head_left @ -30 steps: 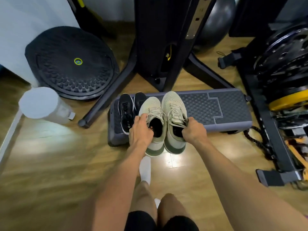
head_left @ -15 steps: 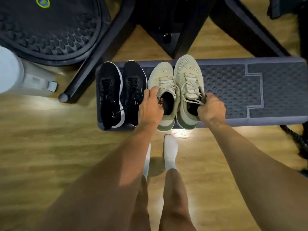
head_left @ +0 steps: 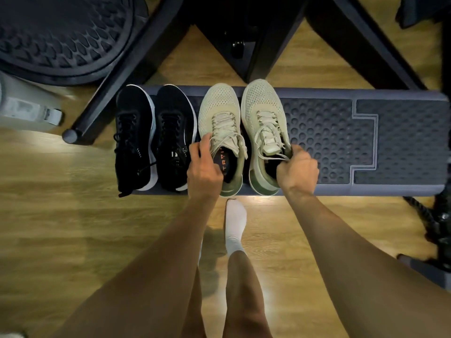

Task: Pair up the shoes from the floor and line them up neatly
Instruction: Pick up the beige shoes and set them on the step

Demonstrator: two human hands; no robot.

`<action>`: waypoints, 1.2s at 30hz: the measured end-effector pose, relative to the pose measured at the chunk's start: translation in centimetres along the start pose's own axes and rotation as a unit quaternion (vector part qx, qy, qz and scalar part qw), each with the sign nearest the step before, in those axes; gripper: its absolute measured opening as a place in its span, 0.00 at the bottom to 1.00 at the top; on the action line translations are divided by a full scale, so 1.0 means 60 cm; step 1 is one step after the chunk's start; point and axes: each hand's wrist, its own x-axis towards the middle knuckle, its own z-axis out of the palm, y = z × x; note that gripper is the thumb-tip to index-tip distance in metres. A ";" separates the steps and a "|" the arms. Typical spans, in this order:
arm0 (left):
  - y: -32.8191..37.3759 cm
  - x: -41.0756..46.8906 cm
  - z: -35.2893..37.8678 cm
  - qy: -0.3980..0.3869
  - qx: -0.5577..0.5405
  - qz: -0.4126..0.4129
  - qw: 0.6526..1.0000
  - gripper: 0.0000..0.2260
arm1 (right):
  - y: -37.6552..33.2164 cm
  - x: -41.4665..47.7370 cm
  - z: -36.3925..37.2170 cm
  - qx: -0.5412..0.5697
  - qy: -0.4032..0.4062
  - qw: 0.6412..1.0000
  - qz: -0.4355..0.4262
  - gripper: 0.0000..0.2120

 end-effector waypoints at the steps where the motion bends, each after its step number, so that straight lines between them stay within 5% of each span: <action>1: -0.001 0.002 0.002 0.001 -0.002 0.000 1.000 0.30 | 0.001 -0.001 0.002 -0.008 -0.003 1.000 0.002 0.16; 7: -0.007 0.003 0.010 0.007 0.012 0.027 1.000 0.28 | -0.003 -0.011 0.019 -0.033 -0.027 0.999 -0.012 0.17; 18: 0.028 0.004 -0.022 -0.143 0.120 -0.066 0.980 0.40 | -0.018 -0.021 0.012 0.002 -0.161 0.987 -0.003 0.25; 21: 0.060 -0.009 -0.060 -0.153 0.124 -0.059 0.979 0.35 | -0.039 -0.055 -0.029 -0.035 -0.149 0.986 -0.074 0.30; 26: 0.140 -0.049 -0.196 -0.056 0.080 -0.033 0.995 0.30 | -0.110 -0.161 -0.145 -0.084 -0.160 0.954 -0.239 0.33; 36: 0.202 -0.240 -0.559 0.120 0.135 -0.007 0.984 0.23 | -0.265 -0.430 -0.392 -0.188 -0.011 0.822 -0.537 0.25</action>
